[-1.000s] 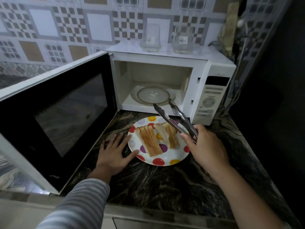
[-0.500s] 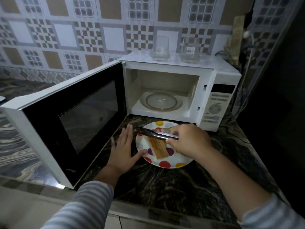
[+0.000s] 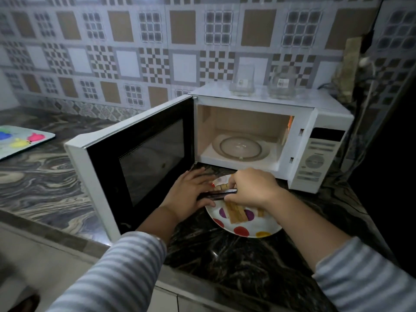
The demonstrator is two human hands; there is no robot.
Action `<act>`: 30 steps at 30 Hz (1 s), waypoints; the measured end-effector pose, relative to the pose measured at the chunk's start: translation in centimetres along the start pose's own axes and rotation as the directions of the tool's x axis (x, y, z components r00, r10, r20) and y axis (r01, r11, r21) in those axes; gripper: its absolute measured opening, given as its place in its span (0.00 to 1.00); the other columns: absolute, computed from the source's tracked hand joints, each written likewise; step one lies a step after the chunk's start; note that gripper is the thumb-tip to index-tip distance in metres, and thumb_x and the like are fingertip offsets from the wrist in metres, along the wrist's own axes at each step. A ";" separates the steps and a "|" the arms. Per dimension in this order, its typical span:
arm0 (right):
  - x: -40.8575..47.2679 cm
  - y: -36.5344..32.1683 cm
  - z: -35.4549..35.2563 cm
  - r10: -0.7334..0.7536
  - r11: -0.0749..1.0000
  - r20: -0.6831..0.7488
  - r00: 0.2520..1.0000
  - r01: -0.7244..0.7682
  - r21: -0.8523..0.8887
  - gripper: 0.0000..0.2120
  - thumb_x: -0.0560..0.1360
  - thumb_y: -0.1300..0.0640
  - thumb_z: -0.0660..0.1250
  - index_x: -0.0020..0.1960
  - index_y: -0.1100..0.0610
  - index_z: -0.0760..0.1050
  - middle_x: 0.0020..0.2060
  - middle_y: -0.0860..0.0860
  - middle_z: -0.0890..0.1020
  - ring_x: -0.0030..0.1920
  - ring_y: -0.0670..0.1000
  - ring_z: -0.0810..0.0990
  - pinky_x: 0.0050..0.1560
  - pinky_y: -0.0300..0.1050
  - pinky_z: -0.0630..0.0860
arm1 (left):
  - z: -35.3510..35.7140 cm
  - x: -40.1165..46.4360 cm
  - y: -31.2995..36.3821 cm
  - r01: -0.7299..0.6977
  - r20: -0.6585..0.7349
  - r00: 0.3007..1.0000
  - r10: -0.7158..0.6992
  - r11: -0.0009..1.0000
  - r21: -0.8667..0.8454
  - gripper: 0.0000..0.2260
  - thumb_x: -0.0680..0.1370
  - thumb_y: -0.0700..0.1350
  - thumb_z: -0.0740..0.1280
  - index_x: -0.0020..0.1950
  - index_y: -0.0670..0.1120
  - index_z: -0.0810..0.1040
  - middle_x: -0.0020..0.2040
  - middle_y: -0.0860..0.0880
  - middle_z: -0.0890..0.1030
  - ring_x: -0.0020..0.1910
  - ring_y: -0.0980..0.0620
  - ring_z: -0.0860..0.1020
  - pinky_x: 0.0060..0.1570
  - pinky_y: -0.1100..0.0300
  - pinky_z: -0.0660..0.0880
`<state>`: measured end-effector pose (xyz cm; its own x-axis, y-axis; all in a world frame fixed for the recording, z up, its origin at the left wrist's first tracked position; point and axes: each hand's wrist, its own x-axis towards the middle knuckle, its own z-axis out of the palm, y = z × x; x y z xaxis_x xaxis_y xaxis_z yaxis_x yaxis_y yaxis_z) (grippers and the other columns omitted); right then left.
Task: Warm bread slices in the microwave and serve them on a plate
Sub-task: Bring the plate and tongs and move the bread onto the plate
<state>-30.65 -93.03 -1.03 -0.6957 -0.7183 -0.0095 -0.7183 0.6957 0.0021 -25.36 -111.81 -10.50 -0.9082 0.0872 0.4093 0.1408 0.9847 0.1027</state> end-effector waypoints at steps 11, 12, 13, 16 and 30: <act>-0.8 0.3 3.0 0.138 0.974 0.068 0.988 -0.148 0.172 0.17 0.77 0.49 0.65 0.63 0.56 0.72 0.52 0.54 0.79 0.51 0.54 0.78 0.49 0.47 0.76 | 1.2 -0.3 0.8 0.240 0.056 0.969 -0.241 0.971 0.018 0.28 0.75 0.60 0.65 0.74 0.58 0.64 0.78 0.57 0.54 0.78 0.54 0.46 0.75 0.47 0.45; -1.0 0.2 3.7 0.174 0.962 0.044 0.984 -0.180 0.206 0.18 0.77 0.49 0.64 0.64 0.56 0.71 0.55 0.54 0.78 0.52 0.54 0.77 0.50 0.47 0.76 | 1.8 -0.8 1.3 0.315 0.036 0.948 -0.315 0.949 -0.003 0.32 0.75 0.59 0.66 0.76 0.57 0.58 0.79 0.57 0.51 0.78 0.54 0.45 0.75 0.46 0.44; -1.2 -0.1 4.5 0.217 0.944 0.021 0.976 -0.215 0.249 0.20 0.77 0.49 0.64 0.67 0.56 0.69 0.58 0.54 0.76 0.53 0.54 0.77 0.50 0.47 0.75 | 2.6 -1.3 1.7 0.403 0.017 0.915 -0.403 0.915 -0.028 0.34 0.76 0.58 0.65 0.78 0.55 0.53 0.79 0.56 0.49 0.78 0.53 0.44 0.75 0.45 0.44; -2.0 -1.4 7.1 0.301 0.889 0.004 0.954 -0.282 0.362 0.22 0.79 0.50 0.63 0.70 0.55 0.64 0.63 0.55 0.73 0.58 0.55 0.75 0.49 0.44 0.73 | 4.6 -2.1 3.2 0.646 0.062 0.763 -0.643 0.754 -0.119 0.33 0.80 0.56 0.59 0.79 0.50 0.47 0.79 0.50 0.50 0.78 0.50 0.48 0.76 0.43 0.46; -2.5 -2.2 13.6 0.360 0.919 -0.075 0.930 -0.339 0.204 0.29 0.79 0.38 0.53 0.69 0.58 0.66 0.67 0.56 0.70 0.66 0.55 0.70 0.61 0.49 0.71 | 7.7 -2.9 5.2 0.661 0.317 0.707 -0.632 0.750 0.022 0.30 0.80 0.62 0.47 0.79 0.51 0.49 0.80 0.51 0.46 0.78 0.53 0.41 0.74 0.42 0.36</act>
<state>-27.22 -92.68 -14.57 -0.9058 -0.4184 0.0672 -0.4231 0.8840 -0.1988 -25.03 -105.82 -18.10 -0.8562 -0.5129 -0.0626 -0.5031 0.7998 0.3274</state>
